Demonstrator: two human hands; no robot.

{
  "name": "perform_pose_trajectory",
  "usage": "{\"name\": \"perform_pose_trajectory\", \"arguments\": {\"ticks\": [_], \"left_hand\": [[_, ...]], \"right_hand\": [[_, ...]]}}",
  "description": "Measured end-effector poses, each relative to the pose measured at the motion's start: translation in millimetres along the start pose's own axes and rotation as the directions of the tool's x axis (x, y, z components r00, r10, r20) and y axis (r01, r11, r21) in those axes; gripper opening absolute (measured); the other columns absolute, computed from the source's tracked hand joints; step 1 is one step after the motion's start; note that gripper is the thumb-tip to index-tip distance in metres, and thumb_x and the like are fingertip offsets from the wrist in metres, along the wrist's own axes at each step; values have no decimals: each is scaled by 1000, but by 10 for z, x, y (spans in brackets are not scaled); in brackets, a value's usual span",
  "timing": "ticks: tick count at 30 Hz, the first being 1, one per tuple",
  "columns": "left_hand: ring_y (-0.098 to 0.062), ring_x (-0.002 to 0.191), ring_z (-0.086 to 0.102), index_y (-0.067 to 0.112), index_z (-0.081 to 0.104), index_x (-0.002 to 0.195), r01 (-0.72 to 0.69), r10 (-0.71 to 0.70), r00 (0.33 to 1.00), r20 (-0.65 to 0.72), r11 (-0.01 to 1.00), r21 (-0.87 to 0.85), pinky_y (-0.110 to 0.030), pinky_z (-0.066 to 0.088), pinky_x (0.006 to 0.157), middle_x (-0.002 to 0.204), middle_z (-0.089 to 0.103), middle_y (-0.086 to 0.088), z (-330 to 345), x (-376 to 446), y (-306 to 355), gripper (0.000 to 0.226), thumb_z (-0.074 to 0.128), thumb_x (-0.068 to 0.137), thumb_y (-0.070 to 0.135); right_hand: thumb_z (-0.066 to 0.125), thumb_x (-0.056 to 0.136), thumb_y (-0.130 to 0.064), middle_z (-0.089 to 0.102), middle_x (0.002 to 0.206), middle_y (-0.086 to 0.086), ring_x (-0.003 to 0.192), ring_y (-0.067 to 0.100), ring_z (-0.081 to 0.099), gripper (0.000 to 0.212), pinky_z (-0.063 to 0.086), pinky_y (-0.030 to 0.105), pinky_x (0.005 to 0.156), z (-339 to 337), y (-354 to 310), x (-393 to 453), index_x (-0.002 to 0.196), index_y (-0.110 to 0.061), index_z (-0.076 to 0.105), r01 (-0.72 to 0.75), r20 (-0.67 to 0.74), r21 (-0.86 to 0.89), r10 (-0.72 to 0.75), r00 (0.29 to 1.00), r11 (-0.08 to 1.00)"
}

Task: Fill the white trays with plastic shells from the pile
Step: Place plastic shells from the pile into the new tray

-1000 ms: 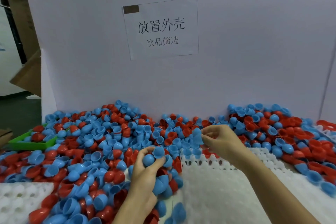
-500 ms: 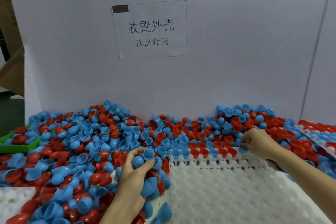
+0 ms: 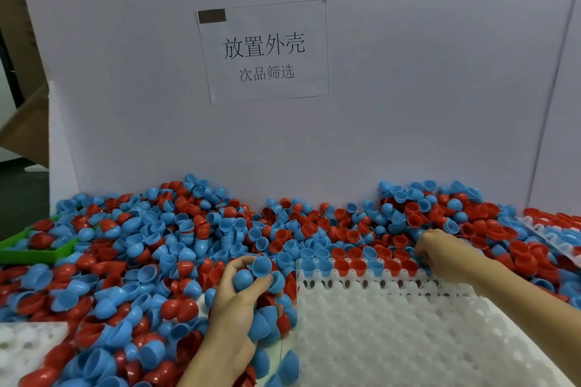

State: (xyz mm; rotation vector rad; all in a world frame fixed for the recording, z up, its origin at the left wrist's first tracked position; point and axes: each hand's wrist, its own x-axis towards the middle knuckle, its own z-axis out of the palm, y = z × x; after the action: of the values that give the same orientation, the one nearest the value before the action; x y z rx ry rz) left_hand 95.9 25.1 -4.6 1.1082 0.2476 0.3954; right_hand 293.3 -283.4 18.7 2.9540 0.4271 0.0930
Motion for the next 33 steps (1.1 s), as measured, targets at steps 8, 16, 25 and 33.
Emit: {"name": "perform_pose_trajectory", "arguments": {"ticks": [8,16,25,33], "left_hand": [[-29,84,68,9,63,110,8,-9,1000,-19,1000,-22,-31,55,50,106,69,-19,25,-11,17,27,68,88,-4],[-24,74,71,12,65,106,1,-2,999,-44,1000,-31,-31,55,49,105,70,-18,34,1,15,27,71,85,-5],[-30,77,72,11,64,102,-34,34,998,-56,999,-8,-37,58,55,101,72,-22,14,37,-44,26,74,83,-4],[-24,63,72,11,63,98,-13,7,994,-105,998,-54,-32,55,48,83,75,-13,35,46,-13,23,78,81,13]], "right_hand": [[63,91,-10,55,103,-8,82,7,58,36,56,20,74,-40,68,-34,123,-25,63,0,28,-9,0,1000,1000],[51,101,-15,68,99,-7,81,8,65,20,58,25,75,-386,-295,-152,104,-23,69,135,-142,80,-123,982,988],[59,98,-32,63,83,-18,78,-2,60,13,49,12,65,-867,-1840,-775,104,-29,70,609,-398,507,-461,793,611],[57,98,-23,74,86,-2,70,15,69,22,61,29,65,-750,-2106,-747,94,-16,77,469,-301,365,-375,877,804]]}}
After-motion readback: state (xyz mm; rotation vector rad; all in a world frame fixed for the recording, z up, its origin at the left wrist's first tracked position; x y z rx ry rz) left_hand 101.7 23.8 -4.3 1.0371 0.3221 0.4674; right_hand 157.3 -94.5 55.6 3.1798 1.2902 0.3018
